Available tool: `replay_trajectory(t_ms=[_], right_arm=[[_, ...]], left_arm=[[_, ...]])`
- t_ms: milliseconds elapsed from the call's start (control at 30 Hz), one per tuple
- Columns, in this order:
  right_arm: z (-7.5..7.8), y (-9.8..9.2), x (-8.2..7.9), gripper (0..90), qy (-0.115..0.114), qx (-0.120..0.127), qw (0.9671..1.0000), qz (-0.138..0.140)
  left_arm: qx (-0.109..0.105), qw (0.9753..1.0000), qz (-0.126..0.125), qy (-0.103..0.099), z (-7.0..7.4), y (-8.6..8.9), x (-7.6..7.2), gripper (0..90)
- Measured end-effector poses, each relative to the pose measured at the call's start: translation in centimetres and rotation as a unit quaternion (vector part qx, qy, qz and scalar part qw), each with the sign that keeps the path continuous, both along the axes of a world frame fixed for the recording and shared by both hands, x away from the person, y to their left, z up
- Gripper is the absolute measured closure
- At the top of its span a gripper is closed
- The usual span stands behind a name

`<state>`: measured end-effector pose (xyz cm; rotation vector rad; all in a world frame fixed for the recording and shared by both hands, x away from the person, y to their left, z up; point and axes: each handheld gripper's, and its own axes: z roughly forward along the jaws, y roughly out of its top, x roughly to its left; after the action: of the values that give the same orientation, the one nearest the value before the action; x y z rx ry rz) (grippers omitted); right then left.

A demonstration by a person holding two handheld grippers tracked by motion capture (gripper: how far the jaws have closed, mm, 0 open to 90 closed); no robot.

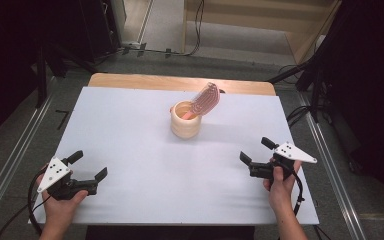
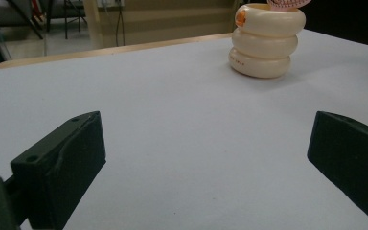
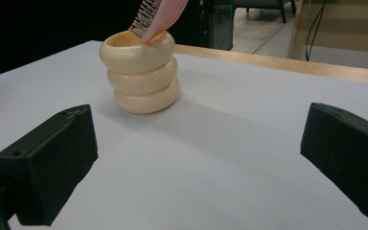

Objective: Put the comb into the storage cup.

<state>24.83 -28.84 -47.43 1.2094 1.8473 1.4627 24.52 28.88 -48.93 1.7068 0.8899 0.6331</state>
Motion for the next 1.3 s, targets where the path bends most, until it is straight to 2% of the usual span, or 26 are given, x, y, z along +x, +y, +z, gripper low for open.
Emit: replay_trajectory(t_ms=[600,1167,1300], right_arm=[[-1.4,-2.2,-2.5,0.0,0.002,-0.011,0.9999,-0.006],[-2.4,-4.5,-4.1,0.0,0.004,-0.02,0.9996,-0.021],[-2.6,-5.0,-4.4,0.0,0.004,-0.016,0.9996,-0.024]], left_arm=[[-0.001,1.0,0.001,0.0,0.0,0.0,0.0,0.0],[0.0,1.0,-0.001,-0.001,0.0,0.0,0.0,0.0],[0.001,1.0,-0.001,-0.001,0.0,0.0,0.0,0.0]])
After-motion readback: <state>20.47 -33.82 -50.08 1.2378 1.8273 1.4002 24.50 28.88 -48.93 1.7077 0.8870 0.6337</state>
